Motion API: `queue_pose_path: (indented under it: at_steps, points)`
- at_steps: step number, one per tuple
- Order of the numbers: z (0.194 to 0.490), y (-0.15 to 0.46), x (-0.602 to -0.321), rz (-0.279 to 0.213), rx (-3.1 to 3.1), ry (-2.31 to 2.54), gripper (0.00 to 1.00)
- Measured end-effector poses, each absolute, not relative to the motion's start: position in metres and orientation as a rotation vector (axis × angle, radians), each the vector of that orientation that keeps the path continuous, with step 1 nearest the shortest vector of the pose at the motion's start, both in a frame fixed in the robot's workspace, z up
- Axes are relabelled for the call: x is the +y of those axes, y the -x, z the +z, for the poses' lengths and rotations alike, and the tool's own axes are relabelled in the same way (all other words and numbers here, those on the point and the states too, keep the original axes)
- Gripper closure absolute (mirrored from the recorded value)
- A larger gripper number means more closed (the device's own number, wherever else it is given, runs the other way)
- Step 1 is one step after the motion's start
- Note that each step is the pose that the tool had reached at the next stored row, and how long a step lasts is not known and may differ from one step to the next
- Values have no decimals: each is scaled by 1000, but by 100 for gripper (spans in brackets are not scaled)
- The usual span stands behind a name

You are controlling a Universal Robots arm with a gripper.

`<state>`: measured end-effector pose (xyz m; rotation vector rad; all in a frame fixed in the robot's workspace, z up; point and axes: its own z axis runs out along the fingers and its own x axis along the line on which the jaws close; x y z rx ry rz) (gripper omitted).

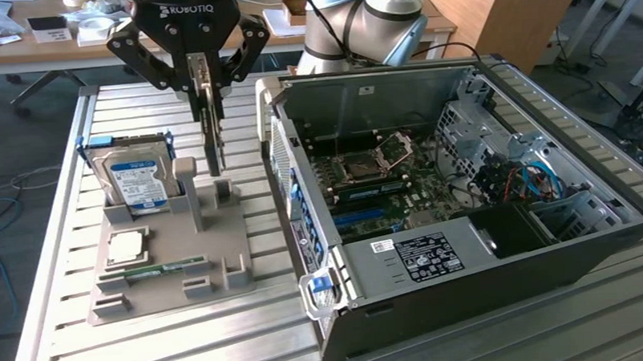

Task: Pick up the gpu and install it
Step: 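Pick up the gpu and move the gpu toward the slot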

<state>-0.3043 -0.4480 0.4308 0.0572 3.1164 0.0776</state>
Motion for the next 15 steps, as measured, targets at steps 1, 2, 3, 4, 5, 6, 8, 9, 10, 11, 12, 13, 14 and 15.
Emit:
queue_pose_path:
  at_steps: [1, 2, 3, 4, 5, 6, 8, 9, 10, 11, 12, 13, 14, 15]
  points:
    - [431, 304, -448, 78, 3116, -57, 73]
    - [431, 304, -448, 78, 3116, -57, 73]
    - [431, 304, -448, 78, 3116, -57, 73]
    - [431, 304, -448, 77, 3116, -57, 73]
    - [432, 304, -448, 77, 3116, -57, 73]
    - [433, 304, -448, 78, 3116, -57, 73]
    - [434, 304, -448, 78, 3116, -57, 73]
    - [435, 304, -448, 78, 3116, -57, 73]
    - [435, 304, -448, 78, 3116, -57, 73]
    - [436, 304, -448, 78, 3116, -57, 73]
    - [437, 304, -448, 78, 3116, -57, 73]
    - [438, 304, -448, 78, 3116, -57, 73]
    - [439, 304, -448, 78, 3116, -57, 73]
    - [439, 304, -448, 78, 3116, -57, 73]
